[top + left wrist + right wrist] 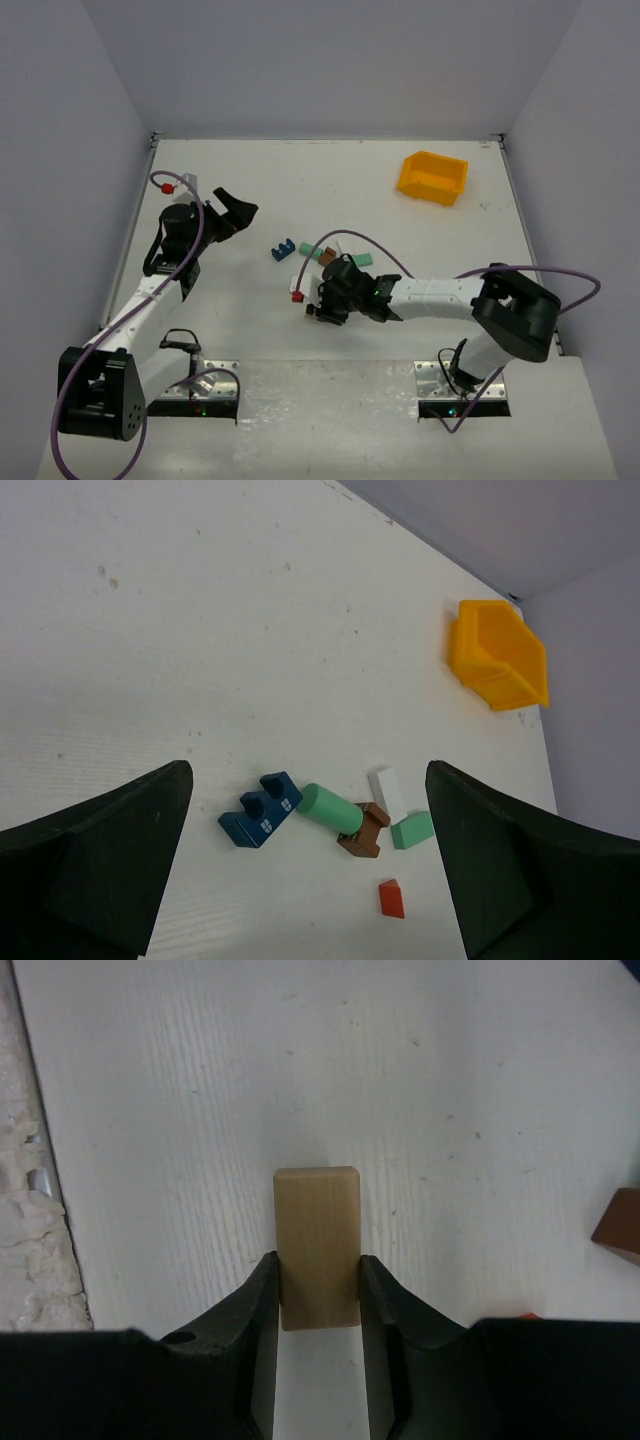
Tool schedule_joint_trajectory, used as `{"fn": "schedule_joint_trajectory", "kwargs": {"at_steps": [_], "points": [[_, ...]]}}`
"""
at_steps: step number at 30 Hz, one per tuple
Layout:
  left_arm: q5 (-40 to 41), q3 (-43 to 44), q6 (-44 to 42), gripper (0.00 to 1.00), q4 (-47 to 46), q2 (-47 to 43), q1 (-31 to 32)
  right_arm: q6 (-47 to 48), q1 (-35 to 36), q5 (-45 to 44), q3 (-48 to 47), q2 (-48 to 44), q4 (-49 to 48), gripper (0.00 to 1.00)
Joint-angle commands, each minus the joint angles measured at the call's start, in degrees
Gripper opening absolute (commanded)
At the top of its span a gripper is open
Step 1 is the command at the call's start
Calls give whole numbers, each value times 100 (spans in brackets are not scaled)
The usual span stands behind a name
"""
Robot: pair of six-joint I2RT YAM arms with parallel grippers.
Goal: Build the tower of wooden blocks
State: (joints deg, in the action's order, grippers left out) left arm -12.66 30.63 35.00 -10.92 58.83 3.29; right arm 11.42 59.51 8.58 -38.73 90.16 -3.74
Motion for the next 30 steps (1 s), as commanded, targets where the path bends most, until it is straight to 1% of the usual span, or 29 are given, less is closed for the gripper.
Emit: {"fn": "schedule_joint_trajectory", "kwargs": {"at_steps": [1,6,8,10,13,17,18,20,22,23,26,28,29,30], "points": [[50,-30,-37,100,-200,-103,-44,-62,81,-175,-454,363,-398,8],[60,-30,-46,100,-209,-67,-39,57,105,-123,-539,603,-455,12],[69,-35,-46,100,-213,-54,-39,66,105,-167,-580,649,-425,16],[54,-30,-37,100,-227,-30,-39,71,105,-215,-601,678,-391,27],[22,-22,-24,100,-258,-8,-39,53,105,-352,-652,694,-348,37],[-72,-42,-11,100,-309,6,-39,-22,108,-517,-686,547,-297,56],[-76,-49,-11,100,-314,5,-39,-57,113,-552,-678,533,-303,57],[-63,-56,-11,100,-314,-2,-39,-91,106,-619,-664,446,-303,63],[-73,-39,-22,100,-317,-23,-39,-179,105,-824,-635,133,-308,82],[-63,-39,-27,100,-322,-28,-39,-190,105,-852,-592,24,-340,87],[-67,-30,-28,100,-332,-12,-39,-243,54,-1412,-495,-243,-435,97],[-166,-36,-28,100,-344,15,-39,-408,-194,-1712,-463,-509,-403,99],[-203,-34,-28,100,-361,26,-39,-585,-485,-1620,-455,-684,-301,99],[-215,-30,-32,100,-367,39,-42,-748,-807,-1289,-434,-840,-203,99]]}}
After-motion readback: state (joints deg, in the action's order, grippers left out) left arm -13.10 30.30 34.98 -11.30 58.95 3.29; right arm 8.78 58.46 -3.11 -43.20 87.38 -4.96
